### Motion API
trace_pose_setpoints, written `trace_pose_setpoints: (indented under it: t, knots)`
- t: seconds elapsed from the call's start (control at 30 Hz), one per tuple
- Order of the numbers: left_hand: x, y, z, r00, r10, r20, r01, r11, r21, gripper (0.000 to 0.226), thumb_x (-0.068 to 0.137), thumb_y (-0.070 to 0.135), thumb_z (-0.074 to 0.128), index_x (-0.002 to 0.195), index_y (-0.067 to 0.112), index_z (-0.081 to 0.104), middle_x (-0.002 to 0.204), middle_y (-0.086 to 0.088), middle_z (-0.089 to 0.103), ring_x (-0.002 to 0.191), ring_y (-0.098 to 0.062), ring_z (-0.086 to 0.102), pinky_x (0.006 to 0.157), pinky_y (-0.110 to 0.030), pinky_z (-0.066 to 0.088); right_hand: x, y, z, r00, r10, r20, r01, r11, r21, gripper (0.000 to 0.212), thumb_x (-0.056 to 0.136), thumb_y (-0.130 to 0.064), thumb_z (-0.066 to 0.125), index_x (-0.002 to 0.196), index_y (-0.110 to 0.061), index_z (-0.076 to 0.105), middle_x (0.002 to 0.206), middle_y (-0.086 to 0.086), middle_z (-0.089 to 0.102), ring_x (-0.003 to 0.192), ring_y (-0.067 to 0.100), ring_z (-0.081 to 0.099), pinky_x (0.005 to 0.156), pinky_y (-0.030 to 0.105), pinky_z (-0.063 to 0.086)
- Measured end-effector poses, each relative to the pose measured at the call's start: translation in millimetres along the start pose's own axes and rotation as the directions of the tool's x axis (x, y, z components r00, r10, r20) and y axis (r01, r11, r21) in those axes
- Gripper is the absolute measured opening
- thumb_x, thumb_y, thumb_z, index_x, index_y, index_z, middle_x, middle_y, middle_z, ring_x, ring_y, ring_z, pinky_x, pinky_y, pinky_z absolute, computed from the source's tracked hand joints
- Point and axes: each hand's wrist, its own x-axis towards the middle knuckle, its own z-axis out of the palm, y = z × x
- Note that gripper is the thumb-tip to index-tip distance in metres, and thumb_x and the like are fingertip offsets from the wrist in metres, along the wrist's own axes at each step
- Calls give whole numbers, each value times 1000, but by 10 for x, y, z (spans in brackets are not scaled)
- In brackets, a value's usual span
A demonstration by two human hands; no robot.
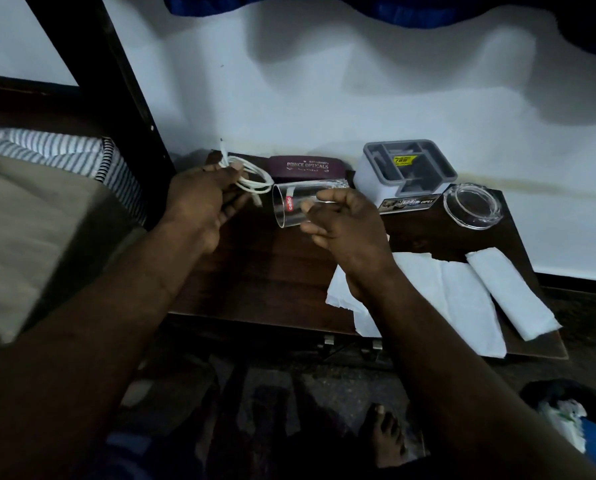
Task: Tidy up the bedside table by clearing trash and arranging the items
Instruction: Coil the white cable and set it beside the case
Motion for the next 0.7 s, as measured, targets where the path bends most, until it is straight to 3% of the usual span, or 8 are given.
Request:
trace_pose_setpoints:
  t: [0.17, 0.27, 0.33, 0.47, 0.53, 0.7]
  knots:
    - [344, 10, -246, 998, -42, -53, 46, 996, 76, 12, 97, 23, 69, 85, 22, 66, 75, 7, 69, 64, -3, 63, 50, -14, 50, -6, -5, 6, 999, -34, -14, 33, 999, -26, 16, 93, -22, 78, 105, -18, 69, 103, 8, 78, 94, 25, 79, 83, 35, 61]
    - [512, -66, -252, 998, 4, -58, 12, 962, 274, 15, 98, 25, 68, 84, 20, 67, 81, 3, 68, 69, -8, 62, 49, -16, 50, -3, 10, 1, 998, -50, -24, 48, 998, -48, 15, 93, -21, 78, 106, -16, 71, 102, 9, 79, 92, 25, 79, 85, 38, 62]
    - [627, -66, -223, 990, 121, -69, -79, 899, 431, 19, 97, 29, 69, 84, 15, 71, 83, -3, 71, 72, -16, 65, 57, -24, 55, 1, 24, -1, 998, -60, -19, 59, 996, -64, 11, 93, -21, 78, 102, -19, 72, 98, 6, 79, 89, 23, 79, 86, 40, 62]
    - [805, 31, -213, 915, 401, -39, -218, 575, 788, 35, 96, 41, 65, 101, 9, 79, 102, -11, 77, 96, -27, 71, 91, -39, 57, 14, 47, -14, 997, -79, -19, 77, 995, -70, 7, 93, -23, 79, 96, -24, 72, 96, 5, 79, 89, 24, 79, 86, 40, 62]
    - [855, 56, -218, 887, 463, 1, -228, 434, 871, 34, 99, 35, 60, 106, 7, 78, 109, -15, 75, 105, -31, 69, 96, -39, 54, 28, 67, -21, 996, -89, -24, 87, 993, -76, 7, 92, -23, 79, 94, -25, 72, 93, 6, 79, 89, 26, 79, 85, 40, 62]
    - [955, -14, -194, 835, 543, 89, -224, 189, 956, 31, 102, 32, 53, 112, 13, 75, 118, -18, 71, 111, -40, 64, 95, -42, 51, 51, 88, -43, 995, -94, -25, 91, 991, -94, 7, 92, -22, 79, 97, -20, 74, 92, 6, 78, 88, 24, 79, 80, 35, 59]
